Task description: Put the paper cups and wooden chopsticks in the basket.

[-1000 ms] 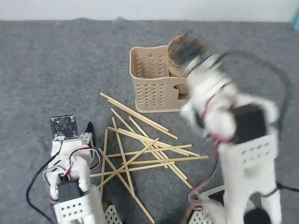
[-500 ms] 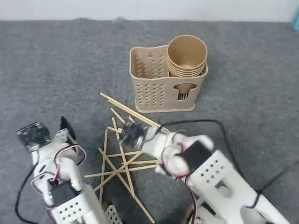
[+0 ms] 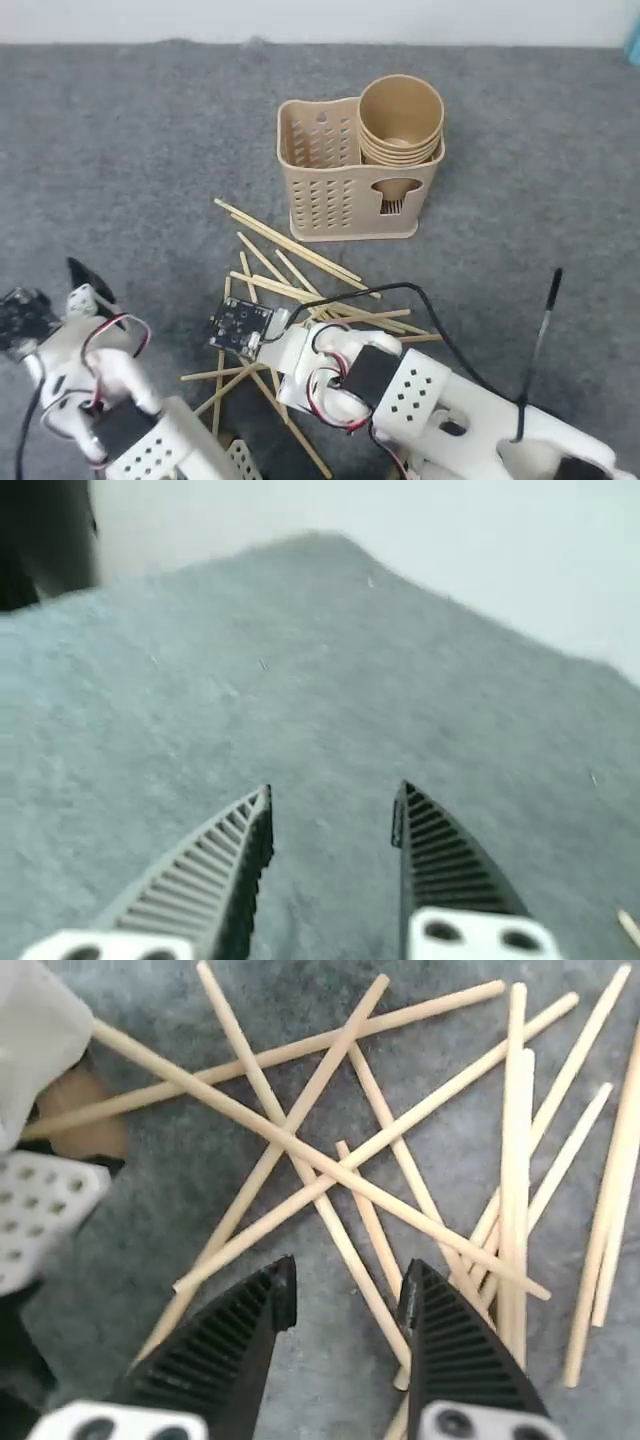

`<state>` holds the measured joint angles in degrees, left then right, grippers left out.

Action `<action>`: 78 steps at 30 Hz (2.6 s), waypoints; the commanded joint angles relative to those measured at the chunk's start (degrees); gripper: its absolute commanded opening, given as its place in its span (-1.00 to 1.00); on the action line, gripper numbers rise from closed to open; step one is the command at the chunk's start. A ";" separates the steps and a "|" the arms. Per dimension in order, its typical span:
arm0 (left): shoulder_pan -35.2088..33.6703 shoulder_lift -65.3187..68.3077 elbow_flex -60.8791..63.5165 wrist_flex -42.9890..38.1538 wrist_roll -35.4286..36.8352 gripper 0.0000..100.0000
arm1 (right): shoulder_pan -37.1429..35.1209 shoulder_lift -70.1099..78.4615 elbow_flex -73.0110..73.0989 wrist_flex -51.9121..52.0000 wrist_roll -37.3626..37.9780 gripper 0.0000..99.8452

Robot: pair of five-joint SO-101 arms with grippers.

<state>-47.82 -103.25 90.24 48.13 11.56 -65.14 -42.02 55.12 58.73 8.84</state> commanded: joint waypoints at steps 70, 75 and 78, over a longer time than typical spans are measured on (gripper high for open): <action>-13.36 87.91 -79.43 18.20 -8.00 -0.63 | 11.65 10.68 0.88 -14.46 2.81 -0.61; -13.89 86.59 -78.73 17.05 -8.00 -0.63 | 10.68 11.91 2.64 -16.40 19.69 -0.61; -13.89 85.80 -78.73 16.97 -8.00 -0.63 | 12.88 12.09 2.90 -16.22 26.99 -0.61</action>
<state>-61.45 -14.46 11.82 66.59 4.35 -54.15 -29.27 58.29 43.52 28.35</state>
